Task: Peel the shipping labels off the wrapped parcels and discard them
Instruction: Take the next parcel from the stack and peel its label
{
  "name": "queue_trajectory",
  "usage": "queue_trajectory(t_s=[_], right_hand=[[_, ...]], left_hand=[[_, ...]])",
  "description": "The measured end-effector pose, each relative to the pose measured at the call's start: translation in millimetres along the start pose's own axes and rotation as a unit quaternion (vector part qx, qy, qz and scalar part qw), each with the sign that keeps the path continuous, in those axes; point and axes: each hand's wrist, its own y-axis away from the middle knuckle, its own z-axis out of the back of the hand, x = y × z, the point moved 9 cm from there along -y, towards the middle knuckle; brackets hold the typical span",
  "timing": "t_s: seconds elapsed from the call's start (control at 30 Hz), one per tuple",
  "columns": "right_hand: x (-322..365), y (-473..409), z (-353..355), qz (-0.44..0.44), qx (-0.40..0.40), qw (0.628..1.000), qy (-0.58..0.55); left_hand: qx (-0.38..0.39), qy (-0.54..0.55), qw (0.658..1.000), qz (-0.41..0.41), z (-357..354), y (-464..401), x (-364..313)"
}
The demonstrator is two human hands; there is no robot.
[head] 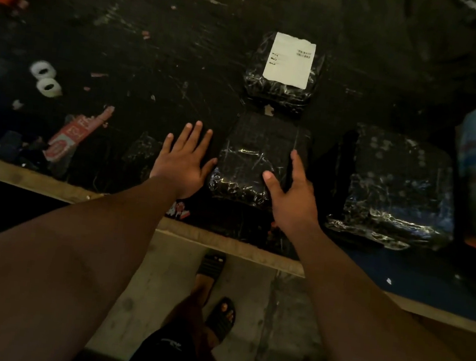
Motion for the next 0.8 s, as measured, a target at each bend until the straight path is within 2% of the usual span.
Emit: queue_trajectory(t_s=[0.27, 0.33, 0.43, 0.53, 0.63, 0.8], right_hand=[[17, 0, 10, -0.044, 0.027, 0.994, 0.094], [25, -2, 13, -0.041, 0.023, 0.987, 0.151], [53, -13, 21, -0.013, 0.024, 0.947, 0.322], [80, -42, 26, 0.003, 0.077, 0.899, 0.432], [104, -72, 32, 0.02, 0.138, 0.898, 0.416], [137, -98, 44, 0.054, 0.15, 0.918, 0.362]], left_hand=[[0.038, -0.005, 0.999, 0.007, 0, -2, -1], [0.04, 0.001, 0.999, 0.006, 2, -2, 0], [0.052, 0.012, 0.999, 0.004, 13, -8, 2], [0.053, 0.015, 0.998, -0.003, 36, -23, 2], [0.054, 0.022, 0.998, -0.019, 56, -41, 2], [0.063, 0.072, 0.995, -0.002, 80, -80, 8]])
